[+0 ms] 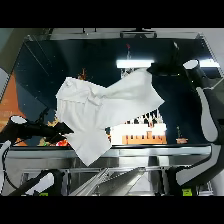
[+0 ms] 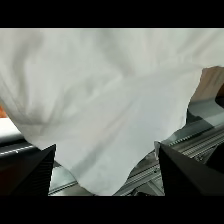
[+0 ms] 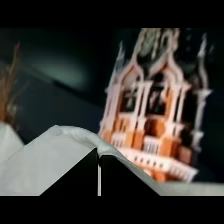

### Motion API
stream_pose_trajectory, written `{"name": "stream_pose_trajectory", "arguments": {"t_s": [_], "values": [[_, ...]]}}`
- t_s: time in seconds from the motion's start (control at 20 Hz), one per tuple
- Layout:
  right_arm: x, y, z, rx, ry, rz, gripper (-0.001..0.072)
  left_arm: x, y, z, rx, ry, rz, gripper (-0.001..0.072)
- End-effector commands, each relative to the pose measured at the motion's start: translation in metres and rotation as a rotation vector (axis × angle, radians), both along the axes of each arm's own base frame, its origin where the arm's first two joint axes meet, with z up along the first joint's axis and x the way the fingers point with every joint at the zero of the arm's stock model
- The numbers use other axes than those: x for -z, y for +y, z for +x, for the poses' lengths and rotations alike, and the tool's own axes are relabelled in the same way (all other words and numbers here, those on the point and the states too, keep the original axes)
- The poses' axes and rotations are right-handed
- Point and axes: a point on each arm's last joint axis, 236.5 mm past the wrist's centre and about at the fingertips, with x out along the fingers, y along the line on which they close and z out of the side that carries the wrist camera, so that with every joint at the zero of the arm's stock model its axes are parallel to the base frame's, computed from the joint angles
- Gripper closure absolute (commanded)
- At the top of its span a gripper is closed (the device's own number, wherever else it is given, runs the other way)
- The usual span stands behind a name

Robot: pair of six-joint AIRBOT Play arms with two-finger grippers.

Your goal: Fold the shirts.

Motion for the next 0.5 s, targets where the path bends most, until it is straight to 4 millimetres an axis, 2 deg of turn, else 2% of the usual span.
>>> {"name": "stream_pose_trajectory", "arguments": {"t_s": [0.0, 0.05, 0.1, 0.15, 0.2, 0.3, 0.4, 0.45], "values": [[-0.005, -0.04, 0.085, 0.254, -0.174, 0.056, 0.0692, 0.003, -0.003, 0.004, 0.009, -0.022, 0.017, 0.0007], [-0.007, -0.044, 0.1, 0.292, -0.221, 0.084, 0.069, 0.004, -0.004, 0.007, 0.012, -0.032, 0.025, 0.0007], [-0.012, -0.045, 0.109, 0.306, -0.266, 0.111, 0.0639, 0.005, -0.005, 0.007, 0.015, -0.035, 0.028, 0.0007], [-0.019, -0.042, 0.113, 0.284, -0.305, 0.116, 0.0432, 0.005, -0.004, 0.008, 0.013, -0.036, 0.029, 0.0007], [-0.024, -0.04, 0.114, 0.262, -0.331, 0.106, 0.0288, 0.005, -0.004, 0.008, 0.013, -0.036, 0.029, 0.0007], [-0.034, -0.035, 0.1, 0.158, -0.322, 0.103, 0.028, 0.005, -0.001, 0.009, 0.002, -0.039, 0.033, 0.0007], [-0.033, -0.042, 0.077, 0.071, -0.241, 0.129, 0.0289, 0.003, 0.001, 0.007, -0.007, -0.025, 0.021, 0.0007], [-0.03, -0.051, 0.062, 0.049, -0.156, 0.173, 0.043, 0.003, 0.005, 0.007, -0.022, -0.021, 0.017, 0.0007]]}}
